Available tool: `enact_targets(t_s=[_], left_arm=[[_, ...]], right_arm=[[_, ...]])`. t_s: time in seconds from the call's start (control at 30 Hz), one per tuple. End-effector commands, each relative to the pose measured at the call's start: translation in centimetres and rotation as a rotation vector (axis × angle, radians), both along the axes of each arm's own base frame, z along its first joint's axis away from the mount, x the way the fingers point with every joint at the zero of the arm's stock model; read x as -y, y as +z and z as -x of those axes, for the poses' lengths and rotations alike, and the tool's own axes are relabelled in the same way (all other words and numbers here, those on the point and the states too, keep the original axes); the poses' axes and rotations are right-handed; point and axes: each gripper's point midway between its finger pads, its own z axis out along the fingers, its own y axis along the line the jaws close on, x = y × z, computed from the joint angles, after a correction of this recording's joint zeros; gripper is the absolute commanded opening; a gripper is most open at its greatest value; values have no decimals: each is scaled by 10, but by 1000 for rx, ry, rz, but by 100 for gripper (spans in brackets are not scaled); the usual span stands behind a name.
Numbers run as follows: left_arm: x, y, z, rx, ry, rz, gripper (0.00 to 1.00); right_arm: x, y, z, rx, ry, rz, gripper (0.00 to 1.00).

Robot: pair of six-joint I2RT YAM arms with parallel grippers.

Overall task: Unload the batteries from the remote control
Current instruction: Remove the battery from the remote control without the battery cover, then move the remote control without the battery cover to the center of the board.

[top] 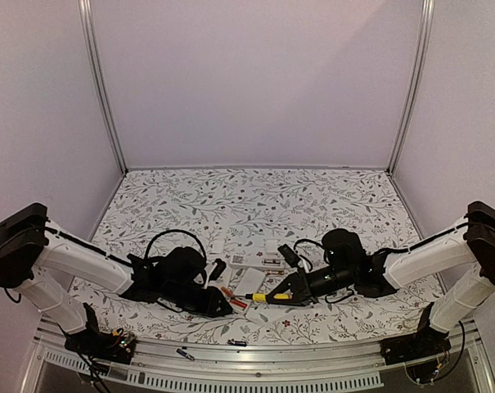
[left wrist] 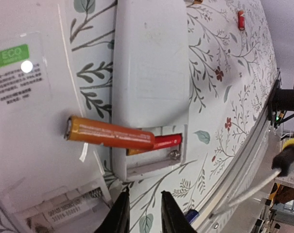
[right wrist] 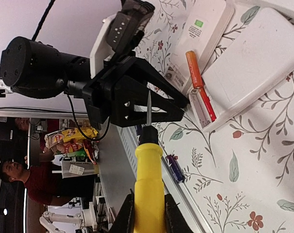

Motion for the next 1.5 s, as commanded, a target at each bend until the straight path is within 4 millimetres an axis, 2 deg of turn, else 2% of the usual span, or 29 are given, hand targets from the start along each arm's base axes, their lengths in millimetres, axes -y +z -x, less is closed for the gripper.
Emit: enact_targets(t_s=[0.0,0.17,0.33,0.4,0.53,0.67,0.83,0.93,1.2,1.33,1.47], left_arm=[[-23,12,-14,86,70,-50,25],[-25,39,-25,130,98,8,44],[-11,53,-40,190,64,19,60],[-8,49,-46,207,40,-40,65],[11,46,-58,235,-12,-80,73],[16,31,-66,228,-25,-146,78],[12,11,-65,181,-19,-213,81],[11,6,-63,159,-8,-220,81],[34,4,-44,97,-98,-124,81],[38,0,-44,95,-110,-149,81],[47,7,-41,89,-128,-111,81]], right_arm=[[6,0,-8,57,-47,74,0],[21,-2,-23,141,-110,201,0],[41,0,-37,197,-217,285,0],[49,2,-42,207,-264,307,0],[61,1,-46,216,-316,342,0],[68,2,-46,216,-342,348,0],[75,0,-47,214,-374,358,0],[77,1,-48,218,-384,354,0],[77,-4,-48,223,-380,362,0],[77,-4,-49,226,-381,361,0],[79,-7,-48,223,-385,367,0]])
